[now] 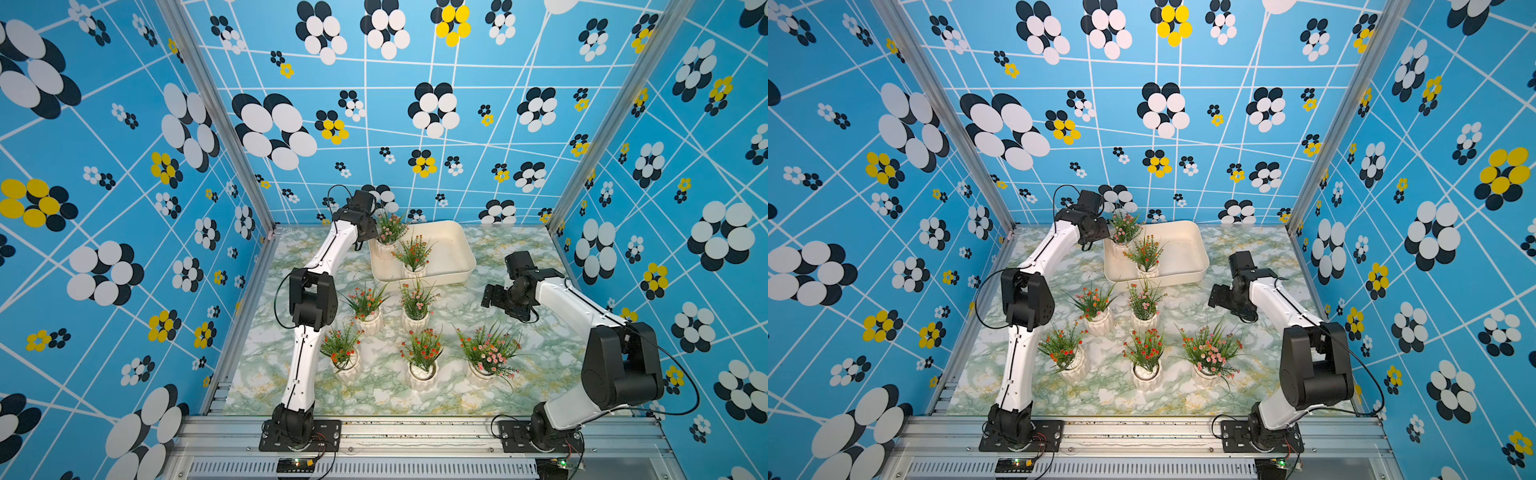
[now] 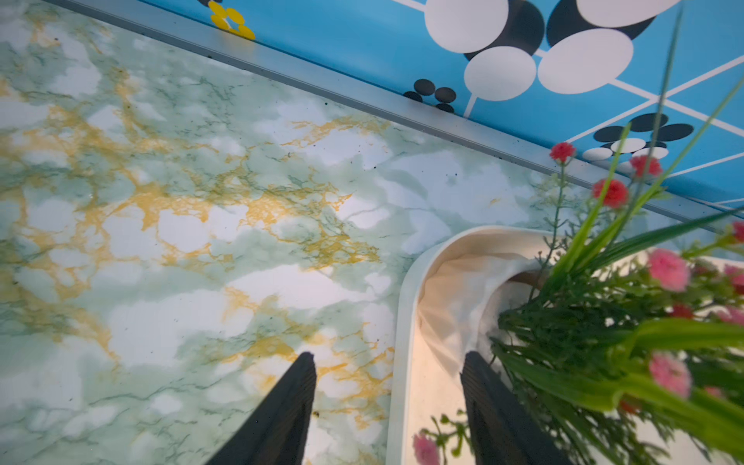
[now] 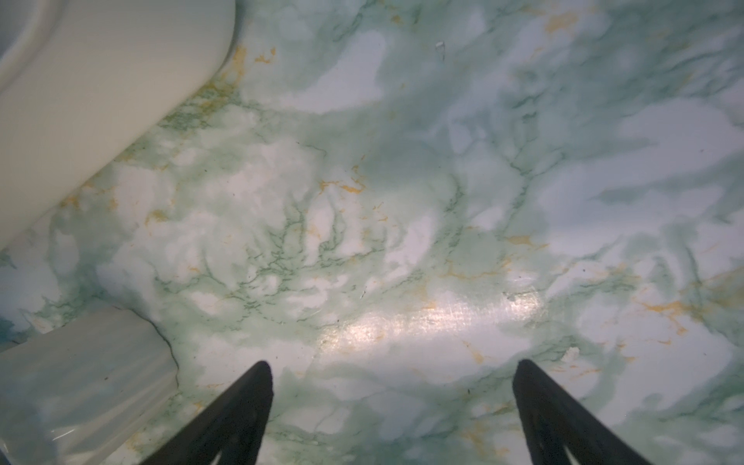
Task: Put the potted gypsophila into the storage box
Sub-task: Place the baby's breath potted plant at the storage box, then pick up the baby's breath potted plant from the center of the board.
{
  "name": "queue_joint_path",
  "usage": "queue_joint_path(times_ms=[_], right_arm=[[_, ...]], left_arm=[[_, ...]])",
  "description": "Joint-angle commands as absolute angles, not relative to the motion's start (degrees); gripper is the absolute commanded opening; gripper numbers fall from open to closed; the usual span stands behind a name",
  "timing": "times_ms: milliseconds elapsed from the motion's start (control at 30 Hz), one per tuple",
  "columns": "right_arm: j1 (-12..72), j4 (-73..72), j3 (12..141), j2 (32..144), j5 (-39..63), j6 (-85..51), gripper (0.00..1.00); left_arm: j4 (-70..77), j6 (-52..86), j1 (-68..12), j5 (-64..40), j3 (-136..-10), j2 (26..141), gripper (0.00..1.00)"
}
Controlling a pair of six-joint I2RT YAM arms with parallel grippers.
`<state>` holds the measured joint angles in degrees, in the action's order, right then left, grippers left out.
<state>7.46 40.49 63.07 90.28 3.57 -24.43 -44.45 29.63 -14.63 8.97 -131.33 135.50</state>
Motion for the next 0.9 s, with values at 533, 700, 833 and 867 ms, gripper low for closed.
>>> queue_joint_path(times_ms=[533, 700, 833, 867], right_arm=[[14.8, 48.7, 72.3, 91.1, 8.3, -21.4, 0.9], [21.9, 46.2, 74.3, 94.1, 8.0, -25.0, 0.86], [26.3, 44.9, 76.2, 97.3, 7.6, -27.5, 0.84], [27.2, 44.5, 76.7, 98.1, 7.4, -27.9, 0.83]], left_arm=[[-31.8, 31.5, -7.3, 8.6, -85.2, 90.6, 0.88], [-32.9, 33.0, -3.8, 7.4, -74.8, 82.0, 0.94], [-33.3, 34.8, -0.7, 5.3, -67.9, 76.2, 0.99], [-33.6, 35.0, 0.0, 4.7, -66.7, 75.0, 0.99]])
